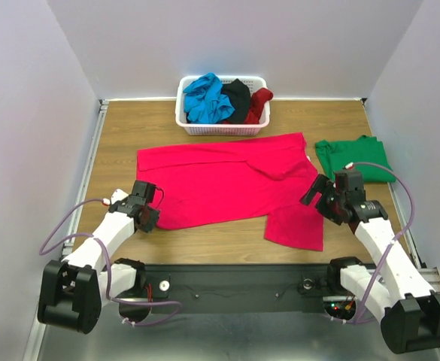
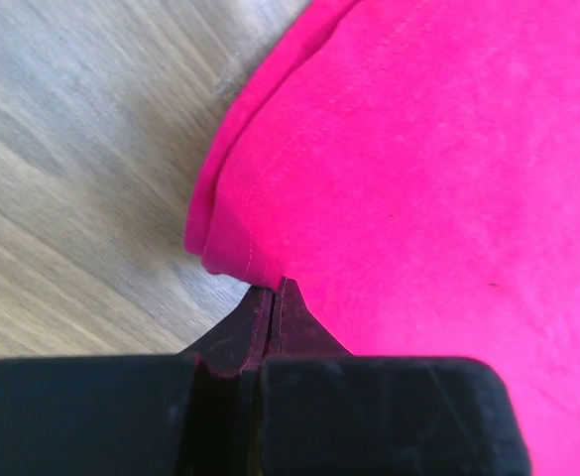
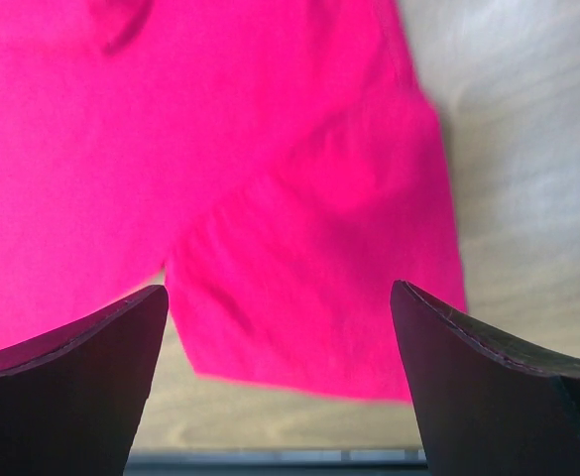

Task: Fold and stack the t-shirts
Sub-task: Fold the tshirt

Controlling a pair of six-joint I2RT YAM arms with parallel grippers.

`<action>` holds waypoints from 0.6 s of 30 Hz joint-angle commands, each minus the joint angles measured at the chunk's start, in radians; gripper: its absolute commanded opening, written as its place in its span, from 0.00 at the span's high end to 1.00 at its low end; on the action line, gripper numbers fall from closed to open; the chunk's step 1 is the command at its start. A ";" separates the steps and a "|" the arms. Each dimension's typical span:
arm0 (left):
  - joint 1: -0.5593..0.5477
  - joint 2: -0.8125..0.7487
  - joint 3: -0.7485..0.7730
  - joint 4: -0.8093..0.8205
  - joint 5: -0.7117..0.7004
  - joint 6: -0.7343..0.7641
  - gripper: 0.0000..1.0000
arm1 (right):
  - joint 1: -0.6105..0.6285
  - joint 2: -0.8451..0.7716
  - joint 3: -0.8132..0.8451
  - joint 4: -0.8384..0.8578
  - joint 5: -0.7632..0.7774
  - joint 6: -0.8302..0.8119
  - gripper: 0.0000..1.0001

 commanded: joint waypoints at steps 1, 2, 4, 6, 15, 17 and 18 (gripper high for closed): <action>-0.006 -0.044 -0.030 0.039 0.008 0.034 1.00 | 0.000 -0.052 0.025 -0.129 -0.079 0.079 0.00; -0.006 -0.052 -0.035 0.056 0.014 0.042 1.00 | -0.002 -0.063 0.007 -0.142 -0.085 0.087 0.00; -0.006 -0.055 -0.040 0.068 0.025 0.053 1.00 | 0.000 -0.072 -0.010 -0.172 -0.072 0.080 0.00; -0.006 -0.055 -0.046 0.082 0.044 0.077 1.00 | -0.002 -0.058 -0.033 -0.205 -0.088 0.084 0.00; -0.006 -0.049 -0.050 0.092 0.072 0.109 1.00 | 0.000 -0.018 -0.146 -0.205 -0.084 0.165 0.00; -0.006 -0.046 -0.057 0.108 0.077 0.128 1.00 | -0.002 -0.017 -0.153 -0.202 -0.058 0.178 0.00; -0.006 -0.043 -0.054 0.100 0.075 0.131 1.00 | 0.000 -0.011 -0.153 -0.199 -0.056 0.181 0.01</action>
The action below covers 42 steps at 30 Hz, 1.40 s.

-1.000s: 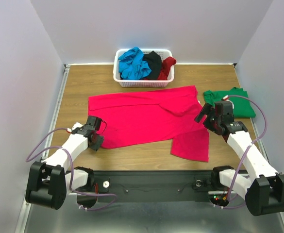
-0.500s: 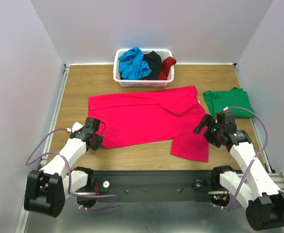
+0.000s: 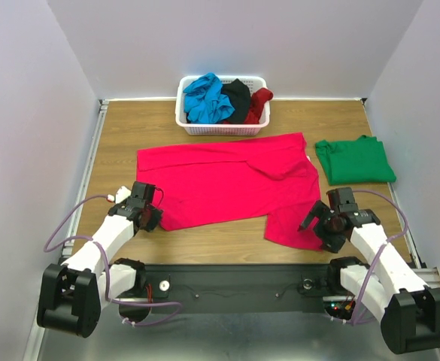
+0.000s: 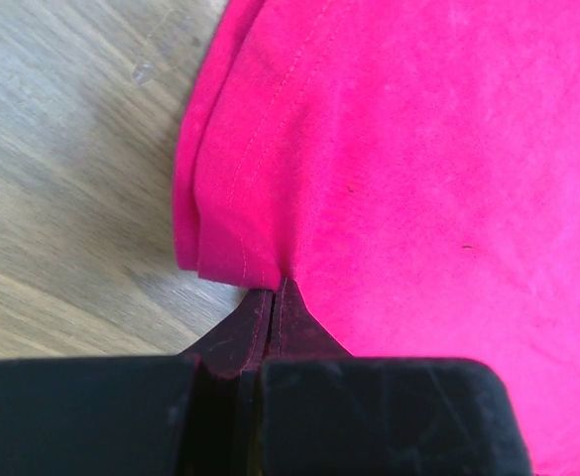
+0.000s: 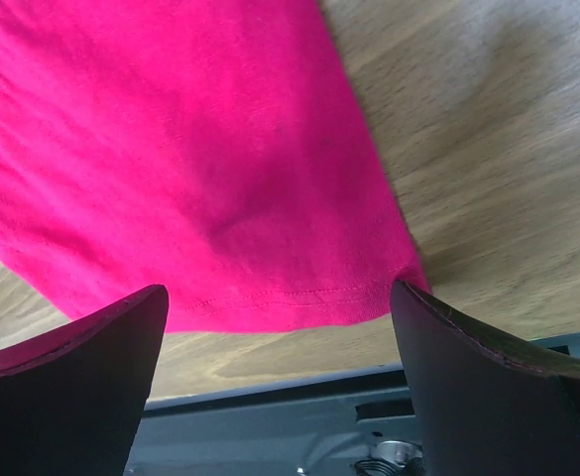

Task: Fold and stack the t-shirts
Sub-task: Fold the tshirt

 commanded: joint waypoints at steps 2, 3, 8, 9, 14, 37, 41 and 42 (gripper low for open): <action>-0.006 0.007 -0.013 0.006 -0.004 0.040 1.00 | -0.001 0.005 0.000 0.016 0.042 0.052 0.05; -0.006 0.009 -0.013 0.006 -0.005 0.043 1.00 | -0.002 0.011 0.000 0.024 0.042 0.056 0.06; -0.006 0.009 -0.018 0.002 -0.010 0.044 1.00 | -0.001 0.023 -0.037 0.073 0.024 0.059 0.31; -0.006 0.006 -0.018 0.005 -0.008 0.045 1.00 | -0.001 0.023 -0.046 0.080 0.027 0.061 0.35; -0.006 -0.011 -0.022 0.003 -0.007 0.037 1.00 | -0.001 0.043 -0.074 0.125 0.019 0.066 0.63; -0.004 -0.001 0.088 -0.027 0.030 0.051 1.00 | -0.001 0.140 0.294 0.156 0.022 0.033 1.00; -0.001 0.013 0.119 -0.024 0.032 0.057 1.00 | -0.001 0.204 0.354 0.241 0.002 0.052 1.00; 0.002 0.019 0.126 -0.027 0.030 0.060 1.00 | -0.001 0.236 0.368 0.255 0.001 0.055 0.99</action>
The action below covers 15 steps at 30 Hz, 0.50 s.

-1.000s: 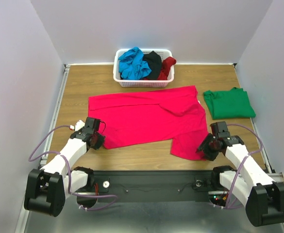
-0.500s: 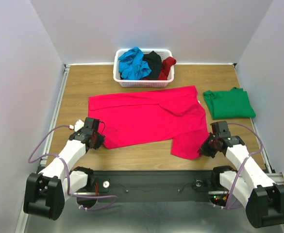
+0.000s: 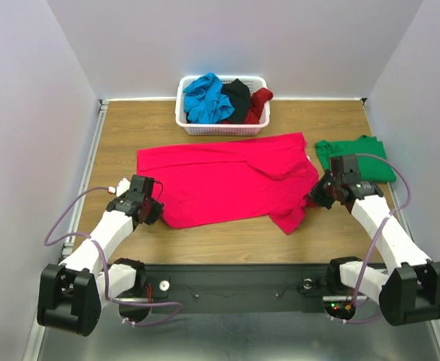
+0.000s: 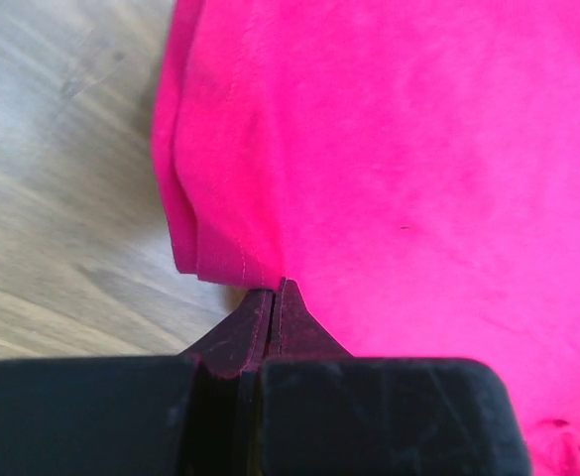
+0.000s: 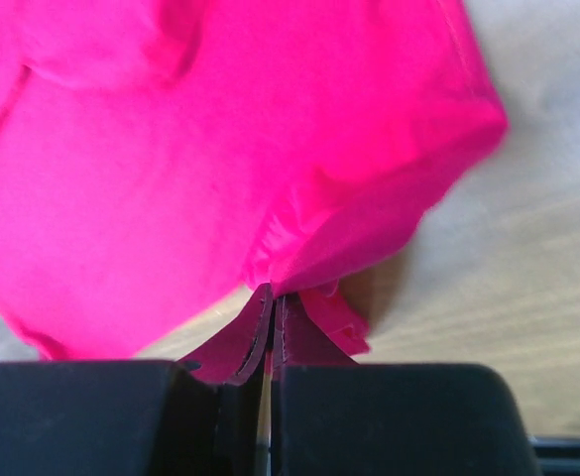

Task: Fold and stack the t-shirts
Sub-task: Fold the tshirt

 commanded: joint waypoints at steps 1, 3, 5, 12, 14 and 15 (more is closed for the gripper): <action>0.007 0.019 0.068 -0.016 -0.004 0.025 1.00 | 0.000 0.062 0.091 0.121 -0.010 0.014 1.00; 0.017 0.040 0.099 -0.023 -0.005 0.039 1.00 | 0.000 0.096 0.144 0.150 -0.023 -0.002 1.00; 0.025 0.051 0.121 -0.025 -0.007 0.050 1.00 | 0.000 0.146 0.194 0.159 -0.014 -0.017 1.00; 0.079 0.123 0.185 0.001 0.004 0.097 1.00 | 0.000 0.260 0.283 0.257 -0.005 0.012 1.00; 0.099 0.146 0.210 0.009 0.007 0.111 1.00 | 0.000 0.286 0.305 0.271 -0.001 0.014 1.00; 0.106 0.169 0.217 0.015 0.010 0.117 1.00 | 0.000 0.315 0.322 0.279 0.007 0.009 1.00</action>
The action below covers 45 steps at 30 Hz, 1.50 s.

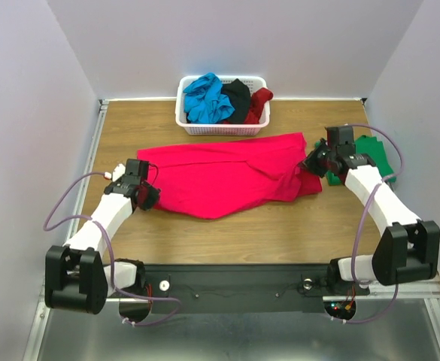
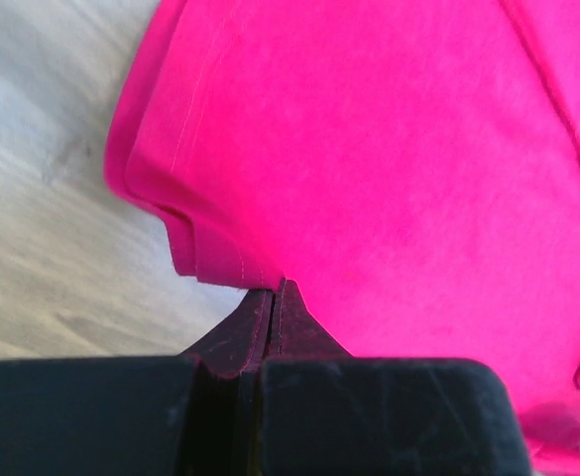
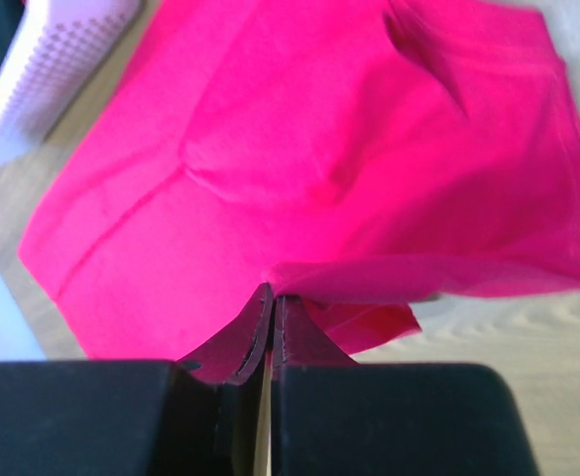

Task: Fold and stack the t-shirts
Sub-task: Fold the tshirt

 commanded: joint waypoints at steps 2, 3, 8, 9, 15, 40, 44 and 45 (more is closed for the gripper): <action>0.048 0.072 0.079 0.033 0.017 0.064 1.00 | -0.002 0.072 0.113 0.103 0.028 0.002 1.00; 0.054 0.081 0.087 0.045 0.023 0.070 1.00 | -0.002 0.101 0.128 0.106 0.034 -0.004 1.00; 0.085 0.138 0.145 0.061 0.034 0.109 1.00 | -0.002 0.178 0.222 0.110 0.065 -0.018 1.00; 0.092 0.153 0.153 0.064 0.036 0.115 1.00 | -0.002 0.192 0.236 0.112 0.065 -0.019 1.00; 0.105 0.258 0.248 0.062 0.017 0.158 1.00 | -0.016 0.293 0.313 0.115 0.088 -0.025 1.00; 0.137 0.434 0.443 0.041 0.003 0.244 0.02 | -0.054 0.629 0.609 0.110 -0.173 -0.246 0.00; 0.135 0.355 0.374 0.062 0.040 0.249 0.02 | -0.053 0.510 0.443 0.110 -0.216 -0.262 0.00; 0.135 0.320 0.354 0.071 0.045 0.247 0.02 | -0.053 0.475 0.411 0.110 -0.213 -0.259 0.00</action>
